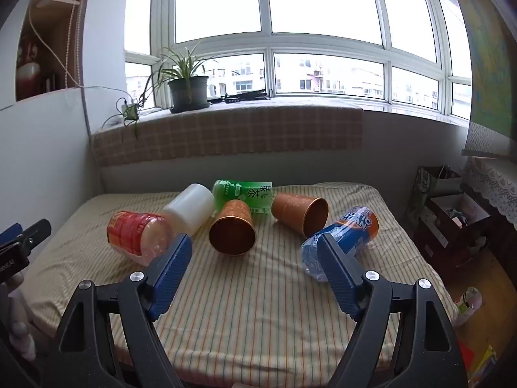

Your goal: Flip cup upright

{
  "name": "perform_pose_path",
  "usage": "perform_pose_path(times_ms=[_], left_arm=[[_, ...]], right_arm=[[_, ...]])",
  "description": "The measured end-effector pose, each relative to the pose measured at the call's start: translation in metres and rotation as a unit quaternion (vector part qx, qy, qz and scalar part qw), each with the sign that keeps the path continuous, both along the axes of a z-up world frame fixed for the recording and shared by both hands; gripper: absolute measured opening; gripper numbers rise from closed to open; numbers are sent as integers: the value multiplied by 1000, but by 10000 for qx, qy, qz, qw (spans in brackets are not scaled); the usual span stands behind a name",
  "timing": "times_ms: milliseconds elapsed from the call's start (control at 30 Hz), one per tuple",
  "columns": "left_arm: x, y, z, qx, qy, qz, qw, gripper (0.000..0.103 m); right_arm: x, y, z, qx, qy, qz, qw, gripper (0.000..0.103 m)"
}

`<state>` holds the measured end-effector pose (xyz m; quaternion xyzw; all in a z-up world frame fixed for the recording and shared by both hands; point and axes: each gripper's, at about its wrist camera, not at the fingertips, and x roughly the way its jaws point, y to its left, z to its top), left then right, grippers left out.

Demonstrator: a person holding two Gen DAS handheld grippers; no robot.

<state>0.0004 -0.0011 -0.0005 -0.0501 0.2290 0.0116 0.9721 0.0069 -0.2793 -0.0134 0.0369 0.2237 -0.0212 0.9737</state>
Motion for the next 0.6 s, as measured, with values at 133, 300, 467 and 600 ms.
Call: perform_pose_path(times_ms=[133, 300, 467, 600], left_arm=[[-1, 1, -1, 5, -24, -8, 10000, 103], [-4, 2, -2, 37, -32, -21, 10000, 103], [1, -3, 1, 69, 7, -56, 10000, 103], [2, -5, 2, 88, 3, -81, 9999, 103]], right_arm=[[0, 2, 1, -36, -24, 3, 10000, 79], [0, 1, 1, -2, -15, 13, 10000, 79], [-1, -3, 3, 27, -1, 41, 10000, 79], [0, 0, 1, -24, -6, 13, 10000, 79]])
